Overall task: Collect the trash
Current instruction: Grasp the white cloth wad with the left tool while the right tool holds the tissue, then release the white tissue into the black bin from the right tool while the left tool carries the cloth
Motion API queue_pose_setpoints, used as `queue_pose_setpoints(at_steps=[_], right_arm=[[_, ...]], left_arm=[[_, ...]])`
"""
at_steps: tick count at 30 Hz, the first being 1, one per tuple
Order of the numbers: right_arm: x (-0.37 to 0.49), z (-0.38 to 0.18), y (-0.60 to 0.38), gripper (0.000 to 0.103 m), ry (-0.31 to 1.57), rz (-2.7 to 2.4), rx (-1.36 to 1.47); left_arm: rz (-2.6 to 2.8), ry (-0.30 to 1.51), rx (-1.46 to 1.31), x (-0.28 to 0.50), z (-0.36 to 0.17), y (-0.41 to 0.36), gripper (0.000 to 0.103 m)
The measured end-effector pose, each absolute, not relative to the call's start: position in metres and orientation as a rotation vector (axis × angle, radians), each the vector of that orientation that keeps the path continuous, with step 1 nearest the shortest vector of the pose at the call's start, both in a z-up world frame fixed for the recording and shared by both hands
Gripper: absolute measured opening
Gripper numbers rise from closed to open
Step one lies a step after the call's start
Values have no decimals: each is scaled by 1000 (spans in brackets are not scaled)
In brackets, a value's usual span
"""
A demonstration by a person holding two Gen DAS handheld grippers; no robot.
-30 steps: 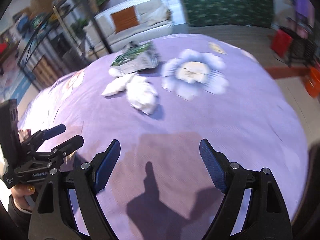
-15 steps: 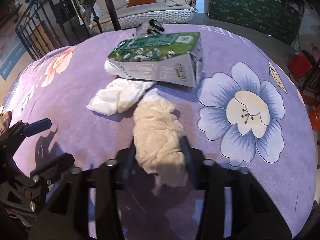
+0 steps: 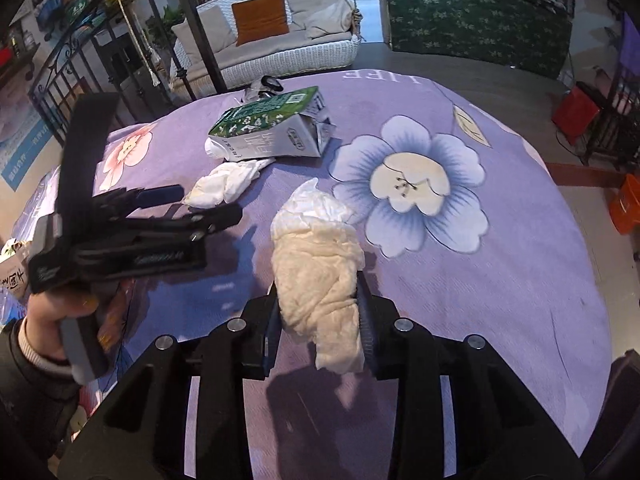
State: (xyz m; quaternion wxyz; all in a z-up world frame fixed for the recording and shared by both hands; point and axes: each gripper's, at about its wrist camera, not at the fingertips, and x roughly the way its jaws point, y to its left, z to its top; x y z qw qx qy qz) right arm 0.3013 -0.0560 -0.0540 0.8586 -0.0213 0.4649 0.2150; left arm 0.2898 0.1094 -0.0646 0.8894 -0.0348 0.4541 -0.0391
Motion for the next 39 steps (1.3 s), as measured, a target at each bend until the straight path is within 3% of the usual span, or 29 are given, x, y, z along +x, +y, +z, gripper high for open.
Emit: queue_pose_setpoints(at_steps=[3,12,15,39], right_arm=[[296,-55,-68,34,987,428,-10],[281,-51,-92,34,964,381,51],[274,-49,-98,34,953,371,61],[173,-31,-164,34,857,297,157]], left_arm=[[-78,948,-61,298,-68,105,81],[-30,941,-90,295,-67,106,27],[-31,931,-83,283,-65,103,19],[-156,822,-186,151,-18,43,17]])
